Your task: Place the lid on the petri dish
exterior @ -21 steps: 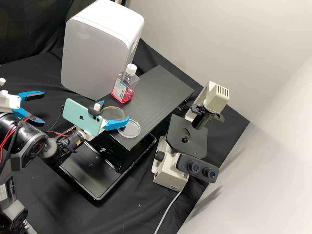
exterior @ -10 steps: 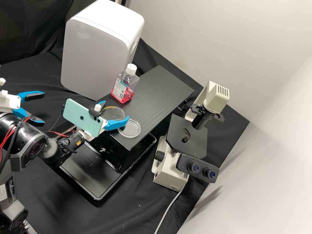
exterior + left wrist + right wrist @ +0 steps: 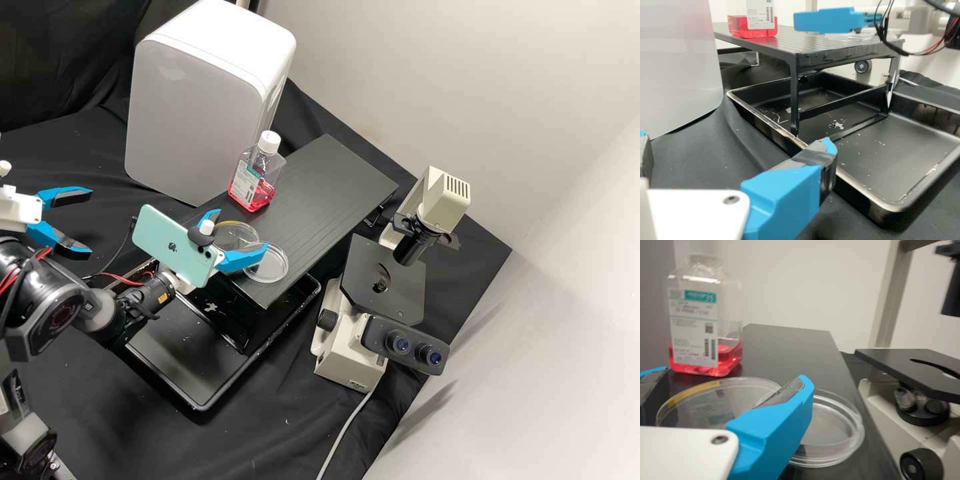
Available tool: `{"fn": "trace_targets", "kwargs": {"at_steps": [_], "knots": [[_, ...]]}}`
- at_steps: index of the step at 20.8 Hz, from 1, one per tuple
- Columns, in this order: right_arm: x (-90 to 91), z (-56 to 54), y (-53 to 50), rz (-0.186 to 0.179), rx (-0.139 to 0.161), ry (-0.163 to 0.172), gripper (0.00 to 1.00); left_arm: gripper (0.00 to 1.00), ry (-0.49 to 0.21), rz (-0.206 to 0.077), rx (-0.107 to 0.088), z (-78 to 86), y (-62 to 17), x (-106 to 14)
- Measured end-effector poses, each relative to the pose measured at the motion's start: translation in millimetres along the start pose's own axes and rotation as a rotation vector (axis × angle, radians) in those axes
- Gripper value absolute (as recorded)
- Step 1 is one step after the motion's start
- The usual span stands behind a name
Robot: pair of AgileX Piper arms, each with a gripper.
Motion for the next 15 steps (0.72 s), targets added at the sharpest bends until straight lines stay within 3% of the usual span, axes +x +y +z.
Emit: {"fn": "trace_targets", "kwargs": {"at_steps": [3,4,8,12,15], "knots": [[-4.1,0.6,10.7,0.031,0.015,0.008,0.0,1.0,-0.004,-0.001,0.003,0.8,-0.3,-0.1],[-5.1,1.8,13.2,0.039,0.027,0.005,0.0,1.0,-0.004,-0.001,0.015,0.8,-0.3,-0.1],[-7.5,9.5,20.5,0.068,0.038,-0.026,0.0,1.0,-0.002,-0.001,0.015,0.6,-0.2,-0.1],[-7.8,16.4,21.9,0.074,0.055,-0.053,0.0,1.0,-0.002,-0.001,0.015,0.6,-0.2,-0.1],[-6.4,22.7,18.8,0.059,0.058,-0.074,0.0,1.0,-0.002,-0.001,0.015,0.6,-0.2,-0.1]]}}
